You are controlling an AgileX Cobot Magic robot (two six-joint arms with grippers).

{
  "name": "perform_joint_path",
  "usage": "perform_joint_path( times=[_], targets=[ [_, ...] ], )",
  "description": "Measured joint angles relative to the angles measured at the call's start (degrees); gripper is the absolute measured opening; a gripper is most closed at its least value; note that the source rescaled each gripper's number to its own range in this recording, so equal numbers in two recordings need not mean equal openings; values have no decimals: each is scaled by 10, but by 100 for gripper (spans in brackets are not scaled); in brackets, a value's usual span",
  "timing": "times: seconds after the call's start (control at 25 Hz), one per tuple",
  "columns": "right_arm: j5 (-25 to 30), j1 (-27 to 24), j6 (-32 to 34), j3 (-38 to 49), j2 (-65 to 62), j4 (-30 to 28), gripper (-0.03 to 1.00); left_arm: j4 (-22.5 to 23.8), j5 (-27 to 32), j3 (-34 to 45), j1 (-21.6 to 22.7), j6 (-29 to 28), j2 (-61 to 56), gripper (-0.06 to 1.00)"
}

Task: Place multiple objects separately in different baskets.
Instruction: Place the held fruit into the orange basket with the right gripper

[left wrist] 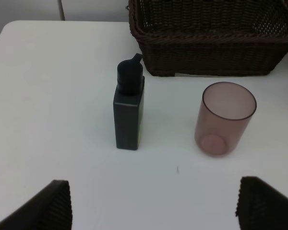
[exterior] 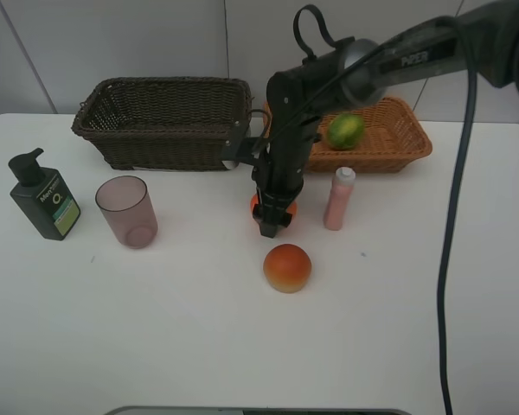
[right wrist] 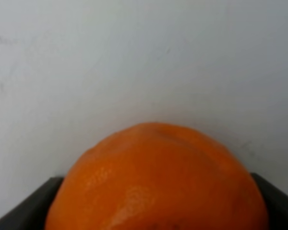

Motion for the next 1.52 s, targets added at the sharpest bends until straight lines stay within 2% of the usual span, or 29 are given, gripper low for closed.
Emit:
perform_joint_path(
  times=[0.6, 0.84, 0.96, 1.08, 1.32, 1.52],
  targets=[
    [-3, 0, 0, 0, -21, 15, 60, 0, 0, 0, 0, 0, 0, 89],
    [22, -1, 4, 0, -82, 50, 60, 0, 0, 0, 0, 0, 0, 89],
    [36, -8, 49, -10, -107, 65, 60, 0, 0, 0, 0, 0, 0, 89],
    [57, -24, 136, -47, -119, 66, 60, 0, 0, 0, 0, 0, 0, 89],
    [117, -64, 300, -132, -120, 30, 60, 0, 0, 0, 0, 0, 0, 89],
    [128, -108, 385, -149, -120, 7, 60, 0, 0, 0, 0, 0, 0, 89]
  ],
)
